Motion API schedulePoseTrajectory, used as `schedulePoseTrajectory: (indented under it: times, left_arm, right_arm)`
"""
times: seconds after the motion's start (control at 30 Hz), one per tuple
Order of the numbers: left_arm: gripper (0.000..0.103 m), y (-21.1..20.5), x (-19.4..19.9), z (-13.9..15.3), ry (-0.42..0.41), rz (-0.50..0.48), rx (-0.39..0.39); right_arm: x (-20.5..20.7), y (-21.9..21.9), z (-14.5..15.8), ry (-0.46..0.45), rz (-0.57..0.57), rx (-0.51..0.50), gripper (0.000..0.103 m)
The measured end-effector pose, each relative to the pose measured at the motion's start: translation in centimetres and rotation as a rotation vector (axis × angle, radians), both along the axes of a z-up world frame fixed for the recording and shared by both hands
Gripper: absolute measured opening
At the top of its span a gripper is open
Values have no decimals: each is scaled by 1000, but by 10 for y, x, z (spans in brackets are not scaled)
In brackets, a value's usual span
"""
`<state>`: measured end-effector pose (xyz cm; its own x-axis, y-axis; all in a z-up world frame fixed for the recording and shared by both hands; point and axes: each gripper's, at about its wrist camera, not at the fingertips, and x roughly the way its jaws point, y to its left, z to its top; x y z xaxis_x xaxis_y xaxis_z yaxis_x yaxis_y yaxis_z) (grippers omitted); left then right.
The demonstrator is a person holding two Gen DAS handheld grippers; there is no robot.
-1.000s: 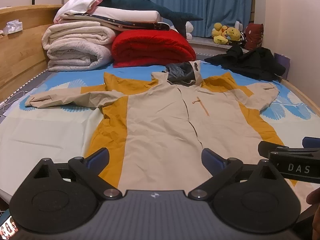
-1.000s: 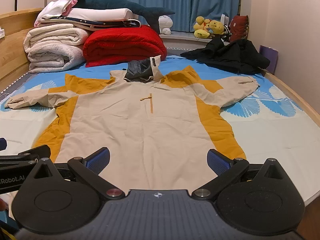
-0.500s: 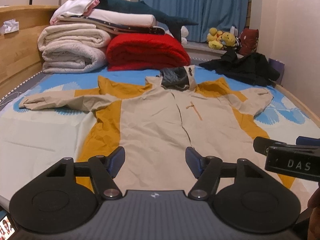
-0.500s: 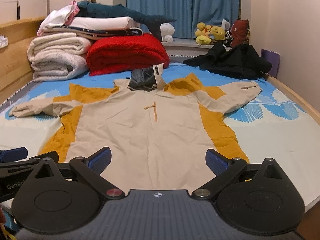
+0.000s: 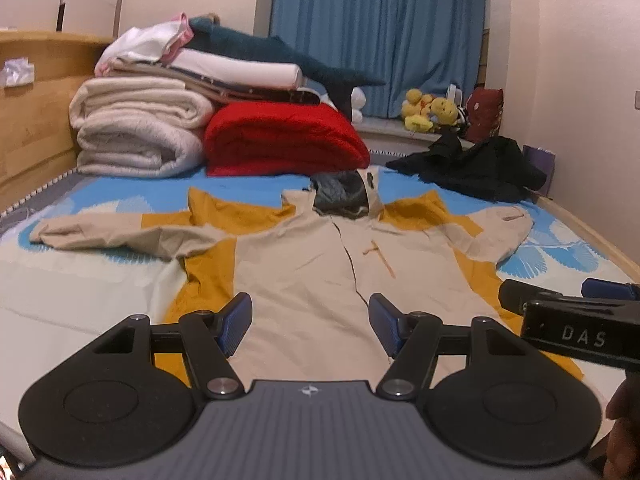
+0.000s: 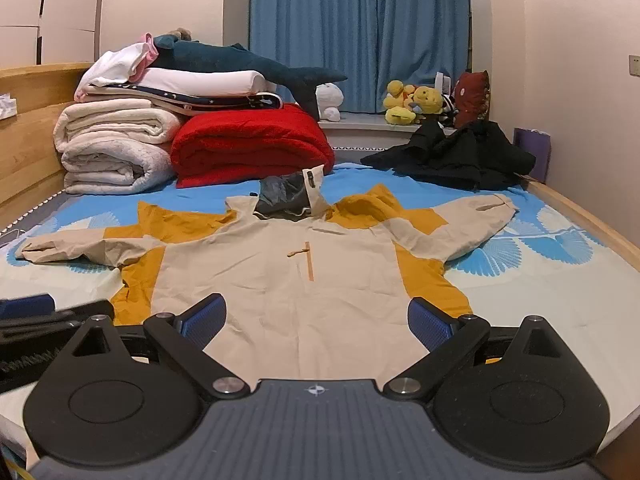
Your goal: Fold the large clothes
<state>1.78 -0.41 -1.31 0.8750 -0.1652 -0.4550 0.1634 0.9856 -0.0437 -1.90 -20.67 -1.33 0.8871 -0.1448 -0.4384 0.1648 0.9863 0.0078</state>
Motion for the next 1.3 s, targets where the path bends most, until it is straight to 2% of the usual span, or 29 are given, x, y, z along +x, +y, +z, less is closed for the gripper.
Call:
schedulePoseTrajectory:
  times: [0.23, 0.33, 0.47, 0.6, 0.7, 0.73, 0.8, 0.87, 0.9, 0.97, 1.03, 1.13, 1.23, 1.3]
  left_arm:
    - [70, 7, 6, 5, -19, -32, 10]
    - [70, 8, 7, 7, -30, -41, 40]
    - [70, 13, 13, 8, -17, -42, 54]
    - [70, 24, 22, 10, -8, -12, 59]
    - [70, 35, 32, 12, -4, 24, 54]
    - [66, 41, 37, 12, -4, 34, 48]
    - [58, 49, 50, 13, -2, 49, 46]
    - [45, 57, 65, 13, -9, 57, 54]
    - [42, 61, 73, 13, -14, 59, 58]
    - [32, 68, 92, 11, -23, 61, 71]
    - [30, 76, 113, 6, -26, 59, 80]
    - [30, 94, 148, -5, -14, 67, 72]
    - [30, 124, 189, -21, 19, 107, 46]
    - [30, 153, 218, -30, 32, 158, 12]
  right_arm:
    - [4, 2, 4, -14, 26, -6, 97]
    - [5, 2, 7, -31, 50, -12, 97]
    - [10, -1, 16, -44, 73, -6, 97]
    - [25, 1, 32, -77, 103, 3, 97]
    - [44, 3, 46, -118, 113, 45, 97]
    - [51, 4, 52, -139, 109, 62, 97]
    - [72, 9, 59, -163, 110, 66, 94]
    - [96, 18, 63, -179, 122, 53, 83]
    - [108, 20, 64, -188, 128, 60, 80]
    - [133, 24, 64, -198, 155, 65, 67]
    - [153, 24, 62, -215, 172, 73, 62]
    - [173, 16, 52, -227, 168, 118, 60]
    - [192, 10, 28, -156, 166, 145, 60]
    - [204, 8, 14, -128, 160, 128, 60]
